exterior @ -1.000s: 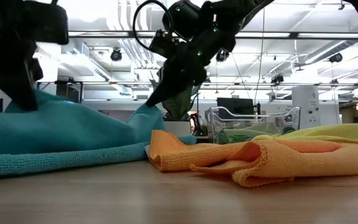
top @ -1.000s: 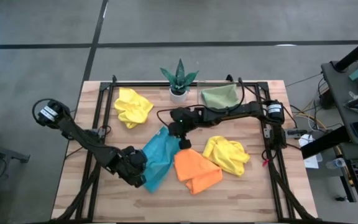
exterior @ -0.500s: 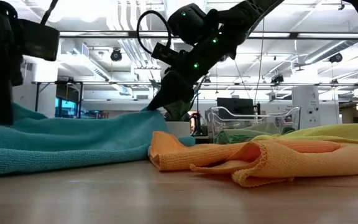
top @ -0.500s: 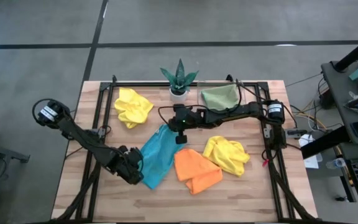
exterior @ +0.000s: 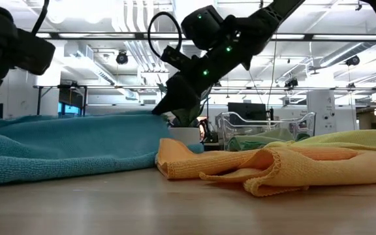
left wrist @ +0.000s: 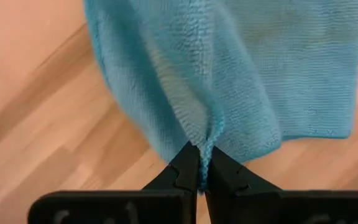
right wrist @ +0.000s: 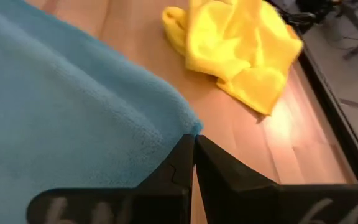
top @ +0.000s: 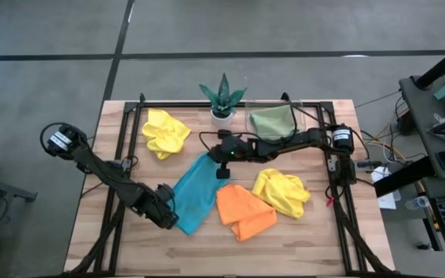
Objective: Fold microfiber towels
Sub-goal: Fold the blue microfiber towel
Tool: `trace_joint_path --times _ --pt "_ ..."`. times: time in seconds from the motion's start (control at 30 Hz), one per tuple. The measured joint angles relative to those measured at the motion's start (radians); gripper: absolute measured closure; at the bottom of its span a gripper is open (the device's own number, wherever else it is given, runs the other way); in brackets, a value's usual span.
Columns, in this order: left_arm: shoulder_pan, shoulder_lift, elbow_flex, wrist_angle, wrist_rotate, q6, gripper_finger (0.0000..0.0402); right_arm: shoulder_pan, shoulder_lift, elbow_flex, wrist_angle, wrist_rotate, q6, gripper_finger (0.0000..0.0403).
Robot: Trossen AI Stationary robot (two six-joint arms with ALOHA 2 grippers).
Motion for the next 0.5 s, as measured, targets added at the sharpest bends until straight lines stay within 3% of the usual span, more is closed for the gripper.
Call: trace_joint_path --times 0.5 --pt "-0.001 0.0 -0.013 -0.015 0.01 -0.045 0.0401 -0.005 0.002 -0.111 0.18 0.035 0.063 0.0394"
